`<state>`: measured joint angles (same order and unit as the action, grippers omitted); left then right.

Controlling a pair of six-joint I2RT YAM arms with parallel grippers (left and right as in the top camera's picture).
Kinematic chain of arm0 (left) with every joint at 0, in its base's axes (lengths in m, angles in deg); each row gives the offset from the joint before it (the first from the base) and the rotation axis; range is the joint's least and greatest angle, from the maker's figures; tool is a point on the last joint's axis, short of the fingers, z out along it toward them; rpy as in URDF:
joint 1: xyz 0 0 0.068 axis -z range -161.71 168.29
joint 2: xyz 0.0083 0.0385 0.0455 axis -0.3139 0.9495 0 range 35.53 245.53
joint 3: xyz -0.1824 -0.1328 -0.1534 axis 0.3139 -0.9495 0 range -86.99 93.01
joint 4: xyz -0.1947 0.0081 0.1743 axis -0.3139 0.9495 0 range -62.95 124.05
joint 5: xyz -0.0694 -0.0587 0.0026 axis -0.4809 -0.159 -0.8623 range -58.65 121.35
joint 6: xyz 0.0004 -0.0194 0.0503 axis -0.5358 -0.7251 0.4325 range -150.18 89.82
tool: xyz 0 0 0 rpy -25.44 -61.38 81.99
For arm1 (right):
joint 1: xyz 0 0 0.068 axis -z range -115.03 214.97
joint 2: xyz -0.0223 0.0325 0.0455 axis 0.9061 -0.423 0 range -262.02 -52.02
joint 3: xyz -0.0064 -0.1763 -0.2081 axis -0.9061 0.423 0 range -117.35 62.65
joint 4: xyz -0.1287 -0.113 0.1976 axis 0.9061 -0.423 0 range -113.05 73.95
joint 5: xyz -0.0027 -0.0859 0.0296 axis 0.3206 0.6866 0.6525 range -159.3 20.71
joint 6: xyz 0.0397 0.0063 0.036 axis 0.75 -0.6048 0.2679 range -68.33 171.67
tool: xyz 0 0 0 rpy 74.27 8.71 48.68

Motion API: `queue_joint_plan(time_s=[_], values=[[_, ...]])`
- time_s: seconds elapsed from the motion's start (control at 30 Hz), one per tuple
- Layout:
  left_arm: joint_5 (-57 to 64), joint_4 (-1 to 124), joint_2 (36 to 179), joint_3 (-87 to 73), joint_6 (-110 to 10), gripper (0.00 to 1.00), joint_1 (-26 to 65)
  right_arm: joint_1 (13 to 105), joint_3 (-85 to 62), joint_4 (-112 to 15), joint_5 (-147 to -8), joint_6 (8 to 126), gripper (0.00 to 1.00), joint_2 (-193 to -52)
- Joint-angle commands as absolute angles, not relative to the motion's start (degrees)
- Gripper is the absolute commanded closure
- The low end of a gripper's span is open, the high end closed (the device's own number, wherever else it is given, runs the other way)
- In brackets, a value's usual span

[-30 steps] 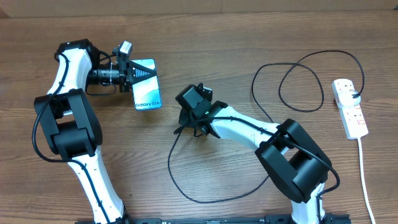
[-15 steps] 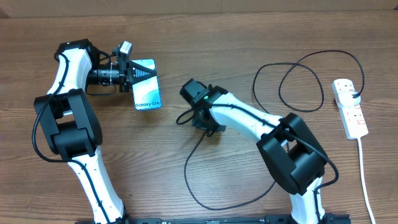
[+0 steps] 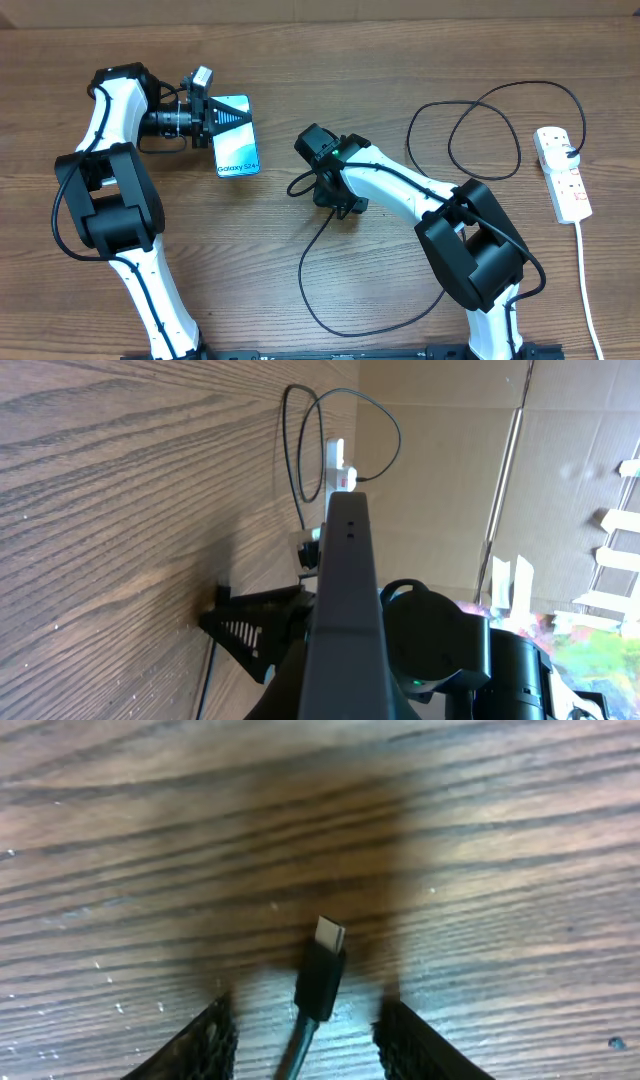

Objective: Plug charger to phone and switch on socket

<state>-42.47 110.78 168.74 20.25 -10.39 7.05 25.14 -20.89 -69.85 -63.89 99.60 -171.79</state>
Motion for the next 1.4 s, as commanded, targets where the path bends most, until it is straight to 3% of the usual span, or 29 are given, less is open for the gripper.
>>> queue_joint_plan(time_s=[0.0, 0.27, 0.43, 0.63, 0.7, 0.77, 0.9, 1.13, 1.37], values=[[-44.0, 111.0, 167.8, 21.1, -10.9, 0.96, 7.5, 25.1, -20.6, -69.9, -64.0, 101.4, 0.58, -173.1], [-43.5, 111.2, 167.8, 21.1, -10.9, 0.96, 7.5, 27.3, -18.2, -65.9, -65.6, 103.1, 0.67, -173.6], [-43.4, 111.2, 167.8, 21.1, -11.0, 0.96, 7.5, 29.1, -18.2, -65.9, -68.0, 102.9, 0.82, -173.6], [-43.4, 111.2, 167.8, 21.1, -11.0, 0.96, 7.5, 28.9, -18.2, -66.5, -68.0, 102.7, 0.92, -173.6], [-43.4, 111.2, 167.8, 21.1, -11.0, 0.96, 7.5, 28.8, -18.1, -66.6, -68.2, 102.7, 0.92, -173.6], [-43.4, 111.2, 167.8, 21.1, -11.0, 0.96, 7.5, 28.8, -17.9, -66.8, -69.1, 102.7, 0.81, -173.6], [-43.4, 111.2, 167.8, 21.1, -11.0, 0.96, 7.5, 28.8, -17.4, -67.3, -70.9, 102.7, 0.75, -173.6], [-43.4, 111.2, 167.8, 21.1, -11.0, 0.96, 7.5, 28.8, -17.3, -67.9, -72.5, 102.7, 0.76, -173.6], [-43.4, 111.2, 167.8, 21.1, -11.0, 0.96, 7.5, 28.8, -17.3, -69.6, -74.3, 102.7, 0.69, -173.6]])
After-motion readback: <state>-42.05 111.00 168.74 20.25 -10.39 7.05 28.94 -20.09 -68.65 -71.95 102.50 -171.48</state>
